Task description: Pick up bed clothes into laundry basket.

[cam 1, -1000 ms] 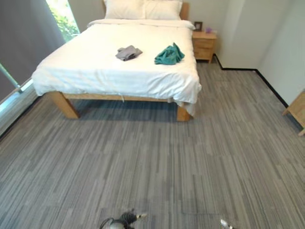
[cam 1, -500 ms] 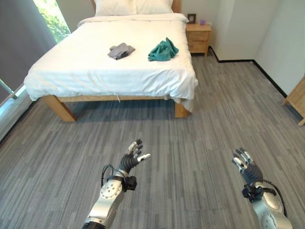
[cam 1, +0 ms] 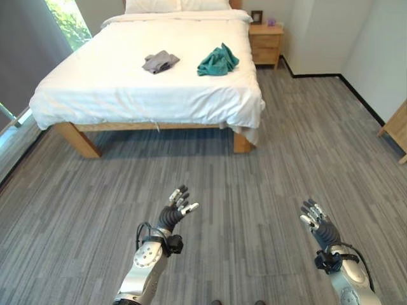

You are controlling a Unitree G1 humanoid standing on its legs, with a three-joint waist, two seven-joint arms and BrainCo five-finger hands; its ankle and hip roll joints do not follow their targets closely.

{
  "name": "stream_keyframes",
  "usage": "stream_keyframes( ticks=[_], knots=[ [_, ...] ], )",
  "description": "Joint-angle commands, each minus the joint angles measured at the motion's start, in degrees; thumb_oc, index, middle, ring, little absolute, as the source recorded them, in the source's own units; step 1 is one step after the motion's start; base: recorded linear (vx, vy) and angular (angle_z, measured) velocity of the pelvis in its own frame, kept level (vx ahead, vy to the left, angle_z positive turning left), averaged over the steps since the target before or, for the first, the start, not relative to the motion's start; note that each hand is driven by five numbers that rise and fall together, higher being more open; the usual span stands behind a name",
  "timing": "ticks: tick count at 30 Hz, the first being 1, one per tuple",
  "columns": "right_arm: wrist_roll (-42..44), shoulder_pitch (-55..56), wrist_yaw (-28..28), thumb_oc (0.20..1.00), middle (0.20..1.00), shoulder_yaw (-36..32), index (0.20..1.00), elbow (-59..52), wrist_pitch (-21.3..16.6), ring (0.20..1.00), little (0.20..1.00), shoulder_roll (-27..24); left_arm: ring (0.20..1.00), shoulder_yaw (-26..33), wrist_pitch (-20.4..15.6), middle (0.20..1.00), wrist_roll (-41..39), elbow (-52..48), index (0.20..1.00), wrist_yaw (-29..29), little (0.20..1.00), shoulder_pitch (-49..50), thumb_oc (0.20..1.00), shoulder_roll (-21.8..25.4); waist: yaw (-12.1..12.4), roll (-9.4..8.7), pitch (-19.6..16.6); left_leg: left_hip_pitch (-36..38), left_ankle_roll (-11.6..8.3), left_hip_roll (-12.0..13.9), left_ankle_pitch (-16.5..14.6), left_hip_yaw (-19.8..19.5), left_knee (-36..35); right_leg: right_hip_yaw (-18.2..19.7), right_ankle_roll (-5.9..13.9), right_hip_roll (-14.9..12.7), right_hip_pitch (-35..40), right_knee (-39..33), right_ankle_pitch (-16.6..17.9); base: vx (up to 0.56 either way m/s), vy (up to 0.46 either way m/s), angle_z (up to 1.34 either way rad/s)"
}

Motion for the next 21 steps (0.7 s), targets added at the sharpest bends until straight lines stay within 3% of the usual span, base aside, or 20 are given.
stream_keyframes(
  ticks=[1, 10, 13, 14, 15, 17, 19, 20, 21],
  knots=[
    [-0.3, -3.1, 0.6, 1.000, 1.000, 1.4, 1.000, -2.3, -1.8, 1.000, 1.000, -0.5, 1.000, 2.8, -3.2, 1.000, 0.3, -0.4, 1.000, 1.0, 1.000, -3.1, 1.000, 0.6, 1.3, -3.22, -1.1, -0.6, -3.50, 0.5, -0.2, -1.6, 0.2, -0.9, 7.51, -6.6, -1.5, 0.9, 4.5, 0.00, 0.000, 0.00],
    [0.0, -5.5, 0.9, 1.000, 1.000, 3.6, 1.000, -1.4, -1.2, 1.000, 1.000, -0.9, 1.000, 1.9, -3.0, 1.000, 0.9, 0.0, 1.000, 1.1, 1.000, -4.4, 1.000, 1.0, 1.9, -3.77, 0.0, -1.0, -2.64, -0.1, -0.9, -0.9, 0.2, -0.1, 8.52, -7.6, -2.7, 2.5, 4.8, 0.04, 0.059, -0.05],
    [0.0, -5.8, 1.2, 1.000, 1.000, 4.2, 1.000, -1.9, -1.1, 1.000, 1.000, -0.6, 1.000, 1.9, -2.8, 1.000, 0.9, 0.3, 1.000, 1.5, 1.000, -4.8, 1.000, 0.7, 2.2, -3.36, 1.2, -0.9, -1.23, -0.8, -1.7, -1.2, 0.2, 1.6, 9.49, -8.8, -7.9, 12.8, 5.1, 0.02, 0.130, -0.09],
    [-0.4, -6.0, 1.1, 1.000, 1.000, 4.5, 1.000, -2.1, -1.2, 1.000, 1.000, -0.6, 1.000, 1.8, -2.7, 1.000, 1.2, 0.5, 1.000, 1.5, 1.000, -5.2, 1.000, 0.8, 2.0, -3.19, 2.0, -0.6, -0.63, -1.0, -1.9, -1.6, 0.2, 1.9, 9.90, -9.1, -10.2, 17.2, 7.1, 0.03, 0.207, -0.18],
    [-0.8, -6.9, 0.7, 1.000, 1.000, 5.0, 1.000, -2.3, -1.3, 1.000, 1.000, -0.3, 1.000, 2.1, -2.5, 1.000, 1.8, 0.4, 1.000, 1.9, 1.000, -5.5, 1.000, 1.0, 2.5, -2.46, 3.4, 0.2, 0.33, -1.0, -2.5, -0.7, 0.2, -0.1, 10.51, -10.8, -14.9, 28.1, 10.6, 0.08, 0.207, -0.19],
    [-0.4, -7.0, 0.8, 1.000, 1.000, 5.4, 1.000, -2.2, -1.0, 1.000, 1.000, 0.4, 1.000, 2.5, -2.2, 1.000, 2.5, 0.3, 1.000, 1.9, 1.000, -5.4, 1.000, 1.3, 1.9, -1.60, 4.4, 2.1, 0.40, -0.2, -3.4, -0.8, 0.2, -1.0, 11.00, -11.2, -18.8, 33.7, 12.7, 0.18, 0.121, -0.30],
    [0.3, -6.4, 1.2, 1.000, 1.000, 4.8, 1.000, -2.5, -0.7, 1.000, 1.000, 0.7, 1.000, 3.0, -2.3, 1.000, 2.9, 0.6, 1.000, 2.1, 1.000, -5.0, 1.000, 1.4, 0.6, -1.15, 4.8, 3.9, -0.35, 0.9, -3.2, -2.2, 0.2, 0.2, 10.57, -9.1, -22.2, 32.7, 11.1, 0.40, -0.046, 0.05],
    [1.3, -5.3, 1.5, 1.000, 1.000, 3.7, 1.000, -2.8, -0.8, 1.000, 1.000, 0.5, 1.000, 3.2, -2.3, 1.000, 3.0, 0.5, 1.000, 1.6, 1.000, -4.6, 1.000, 1.5, -1.0, -1.57, 4.4, 6.5, -1.46, 1.1, -4.1, -4.5, 0.2, 2.1, 9.72, -6.0, -24.6, 24.3, 9.3, 0.45, -0.094, 0.34],
    [1.3, -5.2, 1.6, 1.000, 1.000, 3.7, 1.000, -2.8, -0.8, 1.000, 1.000, 0.5, 1.000, 3.2, -2.3, 1.000, 3.0, 0.4, 1.000, 1.6, 1.000, -4.6, 1.000, 1.5, -1.2, -1.15, 4.6, 6.8, -1.56, 1.6, -4.4, -4.7, 0.2, 1.7, 9.67, -5.7, -24.0, 24.0, 9.2, 0.43, -0.113, 0.37]
  ],
)
